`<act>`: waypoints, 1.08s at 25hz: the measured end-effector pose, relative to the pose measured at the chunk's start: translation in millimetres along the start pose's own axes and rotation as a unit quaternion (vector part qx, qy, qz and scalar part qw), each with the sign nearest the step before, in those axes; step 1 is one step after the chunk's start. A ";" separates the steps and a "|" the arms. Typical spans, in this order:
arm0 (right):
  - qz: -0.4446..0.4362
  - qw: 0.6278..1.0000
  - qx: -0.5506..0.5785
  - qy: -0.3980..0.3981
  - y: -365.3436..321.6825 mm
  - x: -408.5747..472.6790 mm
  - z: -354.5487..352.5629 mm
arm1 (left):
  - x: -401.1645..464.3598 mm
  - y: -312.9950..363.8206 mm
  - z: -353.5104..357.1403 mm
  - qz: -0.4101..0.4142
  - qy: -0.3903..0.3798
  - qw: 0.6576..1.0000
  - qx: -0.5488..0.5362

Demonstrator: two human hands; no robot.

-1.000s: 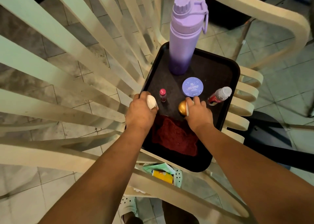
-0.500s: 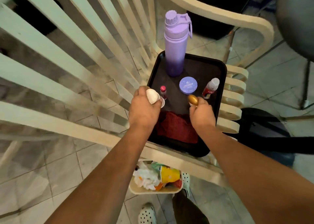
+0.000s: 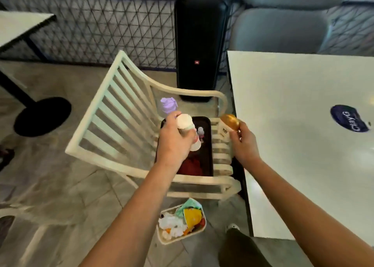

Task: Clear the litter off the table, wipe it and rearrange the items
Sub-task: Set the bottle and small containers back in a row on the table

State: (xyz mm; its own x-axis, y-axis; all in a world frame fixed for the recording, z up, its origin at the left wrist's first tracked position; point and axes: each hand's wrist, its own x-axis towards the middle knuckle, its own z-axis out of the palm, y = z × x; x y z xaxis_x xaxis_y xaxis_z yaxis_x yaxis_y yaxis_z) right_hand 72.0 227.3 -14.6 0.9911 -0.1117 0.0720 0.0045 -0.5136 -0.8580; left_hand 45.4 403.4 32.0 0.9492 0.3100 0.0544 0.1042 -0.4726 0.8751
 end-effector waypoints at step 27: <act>0.108 0.993 0.040 0.029 188.9 176.1 -311.6 | 53.7 218.6 367.8 0.033 -0.161 0.985 0.053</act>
State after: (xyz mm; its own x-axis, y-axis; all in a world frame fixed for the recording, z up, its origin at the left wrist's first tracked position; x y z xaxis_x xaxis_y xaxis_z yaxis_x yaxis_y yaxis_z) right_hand 206.0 -154.5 -5.5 0.9606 -0.2627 -0.0904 -0.1946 -0.4039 -0.8938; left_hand 228.4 13.4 49.3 0.9982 0.0058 -0.0603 0.0528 -0.5721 0.8185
